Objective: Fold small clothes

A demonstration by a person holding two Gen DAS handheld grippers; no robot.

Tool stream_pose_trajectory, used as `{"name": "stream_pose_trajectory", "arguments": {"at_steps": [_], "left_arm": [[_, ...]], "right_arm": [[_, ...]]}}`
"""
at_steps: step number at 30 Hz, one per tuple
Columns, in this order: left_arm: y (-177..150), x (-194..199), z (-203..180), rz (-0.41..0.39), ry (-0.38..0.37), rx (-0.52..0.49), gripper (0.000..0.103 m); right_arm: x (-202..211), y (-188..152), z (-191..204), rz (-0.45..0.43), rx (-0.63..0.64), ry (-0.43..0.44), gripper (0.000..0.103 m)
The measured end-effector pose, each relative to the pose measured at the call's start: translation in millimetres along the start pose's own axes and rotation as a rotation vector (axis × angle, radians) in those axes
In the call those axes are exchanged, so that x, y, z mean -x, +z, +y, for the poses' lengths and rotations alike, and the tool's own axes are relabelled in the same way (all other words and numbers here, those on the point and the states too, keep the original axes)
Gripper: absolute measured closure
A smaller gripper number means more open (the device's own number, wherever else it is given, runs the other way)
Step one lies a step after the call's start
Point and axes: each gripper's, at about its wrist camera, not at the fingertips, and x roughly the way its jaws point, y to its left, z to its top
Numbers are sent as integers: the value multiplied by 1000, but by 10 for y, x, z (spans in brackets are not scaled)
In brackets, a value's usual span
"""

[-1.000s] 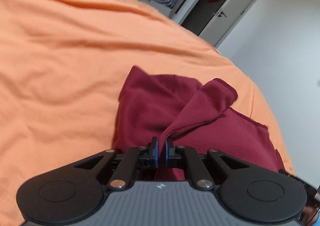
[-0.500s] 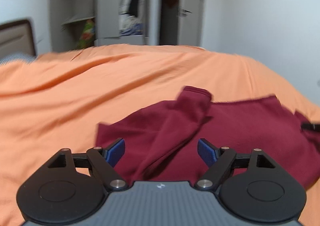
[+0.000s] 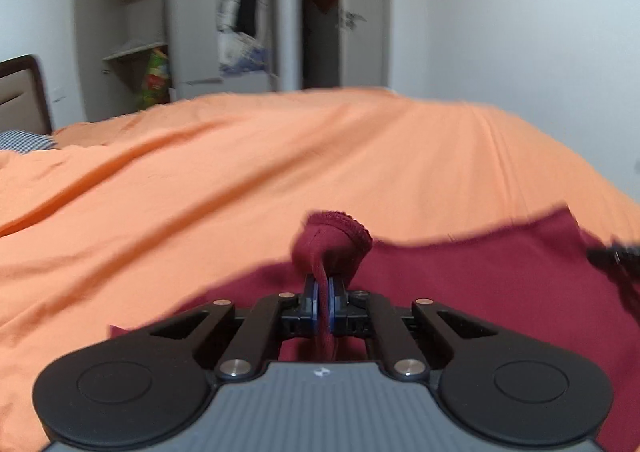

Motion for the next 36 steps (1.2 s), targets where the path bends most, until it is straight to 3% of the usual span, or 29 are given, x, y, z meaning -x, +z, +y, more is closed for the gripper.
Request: {"name": "stream_pose_trajectory", "arguments": {"at_steps": [4,10,16,18,20,22,23,30,32,34,36], "left_arm": [[91,101,353,-51,54,127,100],[60,-256,795,59,42,265,100],[-85,-401,1224,99,-112,386,98],[-90,-351,1349,101,-135,382,87],[-91,-264,1414,89,-129,370,57],[-62,-182,1450,75,-119,361,38],[-67,-119,1446,69,-112,361,32],[-255,343,1163,60,-96,264,20],[-357,428,1011,51,-51,209,20],[-460,436,910,77,42,174,21],[-543,372,923,119,110,197,25]], "right_arm": [[73,21,36,-51,29,-13,97],[-133,-3,1,-11,-2,-50,98],[-192,-7,8,-3,13,-71,96],[-177,-1,3,-3,13,-68,89],[-156,2,-7,-4,11,-70,82],[-125,5,12,-7,6,-71,78],[-95,-7,24,-7,8,-69,70],[306,-200,233,-61,105,-84,21],[436,-323,307,-72,139,-96,16],[506,-450,355,-68,167,-116,10],[540,-573,385,-60,185,-148,6]]}}
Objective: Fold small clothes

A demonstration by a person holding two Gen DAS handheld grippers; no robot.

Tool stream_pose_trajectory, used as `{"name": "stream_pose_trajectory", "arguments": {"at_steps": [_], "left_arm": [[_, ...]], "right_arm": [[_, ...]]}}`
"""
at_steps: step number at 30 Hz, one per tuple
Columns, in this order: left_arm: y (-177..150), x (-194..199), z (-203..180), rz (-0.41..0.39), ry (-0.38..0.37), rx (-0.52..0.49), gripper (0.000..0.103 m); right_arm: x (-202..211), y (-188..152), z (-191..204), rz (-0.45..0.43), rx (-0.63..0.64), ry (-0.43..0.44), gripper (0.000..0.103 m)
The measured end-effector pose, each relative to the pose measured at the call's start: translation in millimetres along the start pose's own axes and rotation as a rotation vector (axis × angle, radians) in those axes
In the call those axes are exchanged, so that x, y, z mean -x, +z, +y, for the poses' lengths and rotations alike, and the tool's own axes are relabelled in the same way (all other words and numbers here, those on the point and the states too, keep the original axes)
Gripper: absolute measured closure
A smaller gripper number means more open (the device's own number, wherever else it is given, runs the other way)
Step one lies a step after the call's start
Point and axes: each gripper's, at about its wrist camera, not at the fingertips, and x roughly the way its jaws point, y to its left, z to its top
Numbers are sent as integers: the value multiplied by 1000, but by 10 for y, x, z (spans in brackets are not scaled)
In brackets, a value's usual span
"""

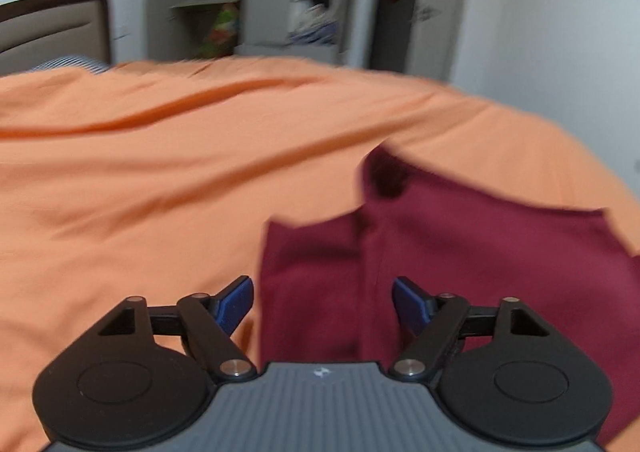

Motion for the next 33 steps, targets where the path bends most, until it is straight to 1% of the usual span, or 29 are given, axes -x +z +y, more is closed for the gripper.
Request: {"name": "stream_pose_trajectory", "arguments": {"at_steps": [1,3,5,7,9,10,11,13,20,24,29,33], "left_arm": [[-20,-52,66,20,3,45,27],[-55,-97,202,30,-22,148,27],[-57,-117,268,30,-29,191,27],[-47,-78,289,22,-34,200,27],[-56,12,321,7,-42,221,18],[-55,54,343,1,-41,236,9],[-68,119,368,-10,-34,255,2],[-92,244,393,-37,-13,282,1],[-235,543,382,-32,24,286,0],[-398,669,315,-30,4,293,0],[-615,697,267,-2,-47,359,0],[-689,681,175,-4,-30,343,0]], "right_arm": [[13,-52,10,7,9,-21,6],[13,-125,16,15,22,-81,4],[-8,-156,-50,18,6,-115,3],[5,-165,-114,17,-32,-124,3],[47,-159,-137,5,-44,-137,3],[74,-153,-135,-3,-40,-142,2],[107,-150,-117,-14,-33,-146,1],[182,-143,-59,-38,-12,-149,1],[340,-122,249,-81,68,-131,1],[376,-51,444,-91,114,-92,1],[337,84,691,-107,146,-39,1],[225,164,939,-106,157,-19,1]]}}
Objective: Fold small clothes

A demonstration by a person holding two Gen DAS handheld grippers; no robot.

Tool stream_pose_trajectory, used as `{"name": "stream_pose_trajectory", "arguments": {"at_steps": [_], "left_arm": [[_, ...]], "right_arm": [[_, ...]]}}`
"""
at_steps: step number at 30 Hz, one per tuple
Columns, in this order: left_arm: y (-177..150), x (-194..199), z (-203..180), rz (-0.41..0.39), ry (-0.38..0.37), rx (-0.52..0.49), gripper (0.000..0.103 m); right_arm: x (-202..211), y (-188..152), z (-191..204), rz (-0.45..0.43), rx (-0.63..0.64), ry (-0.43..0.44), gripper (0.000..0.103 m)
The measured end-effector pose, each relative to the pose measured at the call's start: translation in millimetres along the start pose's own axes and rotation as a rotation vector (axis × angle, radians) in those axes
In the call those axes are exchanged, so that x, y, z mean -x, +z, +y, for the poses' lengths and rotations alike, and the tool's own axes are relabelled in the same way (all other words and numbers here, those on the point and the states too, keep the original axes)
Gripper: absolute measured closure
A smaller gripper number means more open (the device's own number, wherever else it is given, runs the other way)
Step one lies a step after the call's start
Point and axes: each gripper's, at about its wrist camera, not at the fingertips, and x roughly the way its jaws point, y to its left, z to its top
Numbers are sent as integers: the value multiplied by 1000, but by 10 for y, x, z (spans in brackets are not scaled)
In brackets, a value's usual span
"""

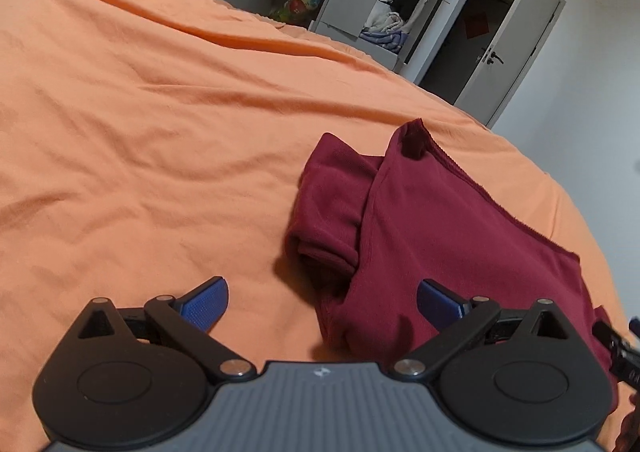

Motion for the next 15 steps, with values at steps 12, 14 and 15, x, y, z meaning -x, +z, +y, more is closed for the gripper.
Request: {"name": "stream_pose_trajectory", "arguments": {"at_steps": [12,14,15], "left_arm": [[-36,-41,-94,17,-17,25,0],[-41,-53,-101,20,-13,26,0],[-42,-57,-103,20,-13,28,0]], "right_arm": [[-216,-82,604,-9,31,27,1],[-247,-114,664,-12,52,19,1],[-263,-131,688,-14,62,14,1]]}}
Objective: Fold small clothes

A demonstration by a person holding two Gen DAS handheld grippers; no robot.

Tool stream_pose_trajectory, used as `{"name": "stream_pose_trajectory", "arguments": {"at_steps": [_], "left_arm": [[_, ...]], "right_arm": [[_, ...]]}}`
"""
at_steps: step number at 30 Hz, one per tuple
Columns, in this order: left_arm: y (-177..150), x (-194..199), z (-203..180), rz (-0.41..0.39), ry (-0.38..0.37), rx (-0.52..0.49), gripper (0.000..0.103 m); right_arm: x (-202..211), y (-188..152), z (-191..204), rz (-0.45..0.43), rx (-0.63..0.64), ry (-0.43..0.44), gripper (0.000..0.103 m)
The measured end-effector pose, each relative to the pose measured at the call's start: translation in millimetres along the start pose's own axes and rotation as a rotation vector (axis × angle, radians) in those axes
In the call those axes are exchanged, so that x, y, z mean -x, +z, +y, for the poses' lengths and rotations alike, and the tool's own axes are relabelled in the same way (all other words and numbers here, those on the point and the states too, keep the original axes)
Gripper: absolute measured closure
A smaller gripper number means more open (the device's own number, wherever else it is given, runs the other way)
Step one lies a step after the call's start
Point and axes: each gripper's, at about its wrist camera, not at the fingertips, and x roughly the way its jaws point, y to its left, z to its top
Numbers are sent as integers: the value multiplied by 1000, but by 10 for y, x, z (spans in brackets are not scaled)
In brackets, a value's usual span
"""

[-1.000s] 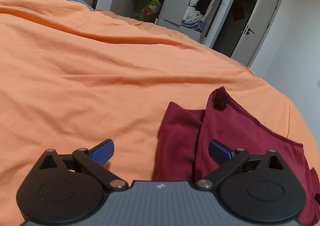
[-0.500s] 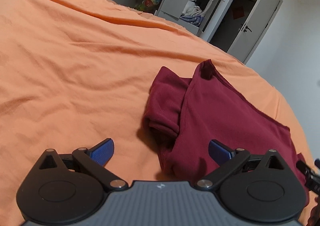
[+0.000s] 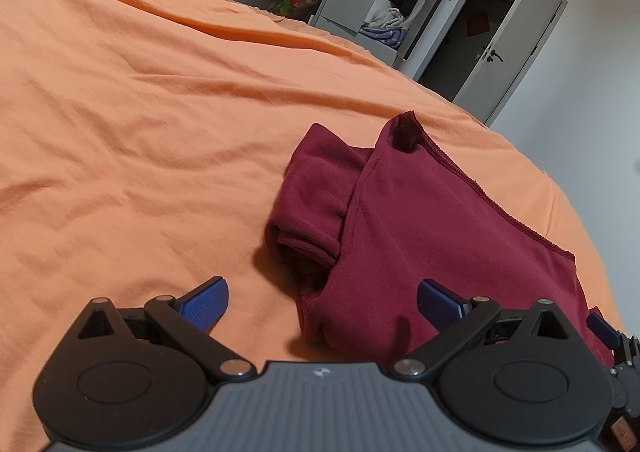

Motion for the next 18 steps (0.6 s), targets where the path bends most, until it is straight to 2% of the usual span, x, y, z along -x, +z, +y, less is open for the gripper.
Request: {"name": "stream_pose_trajectory", "arguments": {"at_steps": [7,12,18], "left_arm": [[-12,-32,-15,5,9,-4,0],[-36,-59,-45,10,19,-15,0],[-67,-94,-69,15,37,-34,0]], "right_arm": [[-59,-107,37,5,9,-6,1],[-137,-190,-4,33,-41,24,0],[-168,-284,-65,24,-94,57,0]]}}
